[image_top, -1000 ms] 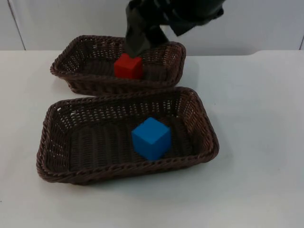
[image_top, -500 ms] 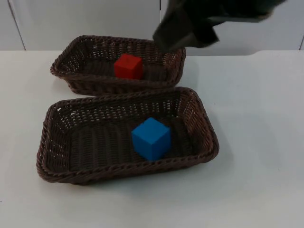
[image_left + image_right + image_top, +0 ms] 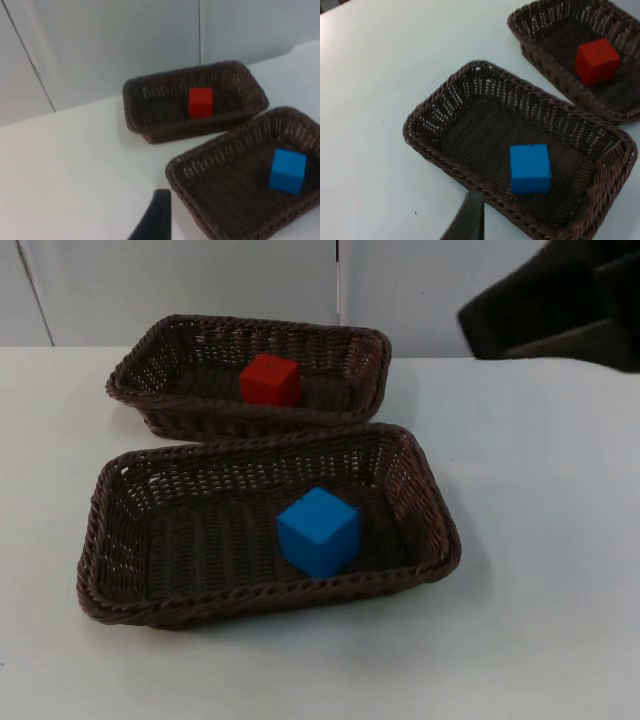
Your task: Pick up one cube with the left hand and place it into the upper basket. Pick up one cube with the right hand and place it into the lower basket.
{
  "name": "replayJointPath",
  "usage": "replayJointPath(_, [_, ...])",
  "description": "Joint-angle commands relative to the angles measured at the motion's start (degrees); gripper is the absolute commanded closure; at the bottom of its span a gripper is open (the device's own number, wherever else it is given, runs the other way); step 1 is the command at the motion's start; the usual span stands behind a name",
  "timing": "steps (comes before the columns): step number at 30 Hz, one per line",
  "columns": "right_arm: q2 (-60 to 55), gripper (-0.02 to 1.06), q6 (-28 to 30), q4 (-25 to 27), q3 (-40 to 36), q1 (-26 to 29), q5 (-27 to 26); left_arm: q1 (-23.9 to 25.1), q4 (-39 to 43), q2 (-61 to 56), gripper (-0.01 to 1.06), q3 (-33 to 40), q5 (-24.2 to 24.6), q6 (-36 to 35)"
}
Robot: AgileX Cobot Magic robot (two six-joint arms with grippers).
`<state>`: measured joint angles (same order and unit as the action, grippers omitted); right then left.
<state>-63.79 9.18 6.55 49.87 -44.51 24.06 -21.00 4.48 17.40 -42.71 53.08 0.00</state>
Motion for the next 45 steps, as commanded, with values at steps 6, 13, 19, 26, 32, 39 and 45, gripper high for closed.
replayJointPath(6, [9.45,0.19,0.32,-0.15,-3.72,-0.14,0.89,-0.19,-2.36,-0.37,0.19,0.23,2.52,-1.17])
replayJointPath(13, [18.22,0.19,0.55,-0.46,-7.37,-0.14,1.04,-0.19,-4.48,-4.43,0.19,0.23,3.28,0.99])
replayJointPath(19, [25.45,0.19,0.55,-0.84,-8.93,-0.14,5.65,-0.19,-5.03,-11.71,0.19,0.23,5.96,0.99])
replayJointPath(26, [32.09,0.19,0.55,-1.94,-8.93,-0.14,8.21,-0.19,-5.00,-17.40,0.19,0.23,10.01,0.99])
replayJointPath(32, [34.87,0.19,0.55,-1.94,-8.93,-0.14,10.81,-0.19,-5.58,-17.40,0.19,2.71,12.58,0.99])
replayJointPath(39, [37.61,0.19,0.32,-1.94,-9.18,-0.14,17.07,-0.19,-6.26,-17.40,0.19,12.07,12.15,0.99])
replayJointPath(45, [41.17,0.19,0.20,-1.94,-11.65,-0.14,17.61,-0.19,-5.37,-17.40,0.19,13.11,10.52,0.76])
